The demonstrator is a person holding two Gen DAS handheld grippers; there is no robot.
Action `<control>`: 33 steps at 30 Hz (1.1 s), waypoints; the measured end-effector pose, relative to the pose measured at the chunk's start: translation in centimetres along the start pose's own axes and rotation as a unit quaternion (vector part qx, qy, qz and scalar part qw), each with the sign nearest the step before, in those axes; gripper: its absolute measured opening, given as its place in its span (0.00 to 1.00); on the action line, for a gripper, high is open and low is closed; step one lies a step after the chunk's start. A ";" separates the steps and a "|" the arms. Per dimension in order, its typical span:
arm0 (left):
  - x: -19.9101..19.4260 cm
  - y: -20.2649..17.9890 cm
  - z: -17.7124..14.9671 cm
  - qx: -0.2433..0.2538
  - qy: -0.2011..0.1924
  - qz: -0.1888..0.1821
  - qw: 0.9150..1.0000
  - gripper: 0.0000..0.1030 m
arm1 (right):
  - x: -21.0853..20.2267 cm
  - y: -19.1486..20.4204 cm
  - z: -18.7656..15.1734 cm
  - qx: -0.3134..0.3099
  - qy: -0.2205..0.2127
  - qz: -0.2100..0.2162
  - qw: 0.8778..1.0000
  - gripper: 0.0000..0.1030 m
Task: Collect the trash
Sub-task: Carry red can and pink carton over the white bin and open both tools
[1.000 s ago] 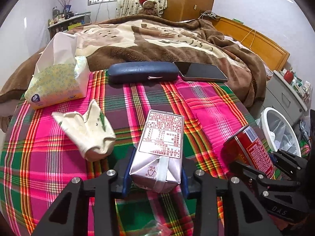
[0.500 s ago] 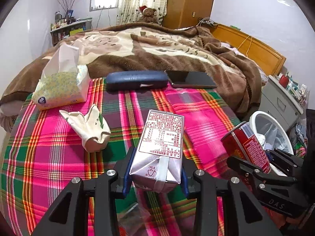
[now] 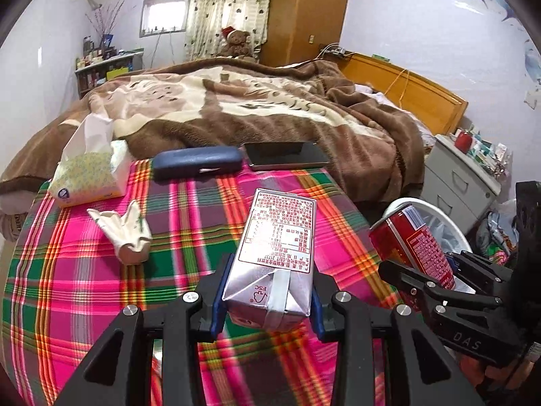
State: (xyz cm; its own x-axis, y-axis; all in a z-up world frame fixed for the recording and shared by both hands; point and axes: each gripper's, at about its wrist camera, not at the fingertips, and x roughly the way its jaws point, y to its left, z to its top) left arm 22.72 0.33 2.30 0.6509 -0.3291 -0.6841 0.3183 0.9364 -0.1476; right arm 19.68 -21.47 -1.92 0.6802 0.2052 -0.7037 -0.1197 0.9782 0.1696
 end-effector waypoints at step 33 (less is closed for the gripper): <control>5.2 -19.6 -0.5 0.076 0.032 -0.088 0.993 0.38 | -3.6 -14.9 -2.0 0.113 -0.004 -0.093 0.989 0.53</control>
State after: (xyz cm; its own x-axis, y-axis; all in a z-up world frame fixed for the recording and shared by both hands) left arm 19.49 -19.67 1.29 0.5327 -0.4724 -0.7022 0.5262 0.8347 -0.1623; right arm 17.63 -36.73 -3.30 0.6812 0.0203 -0.7319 0.1727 0.9669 0.1876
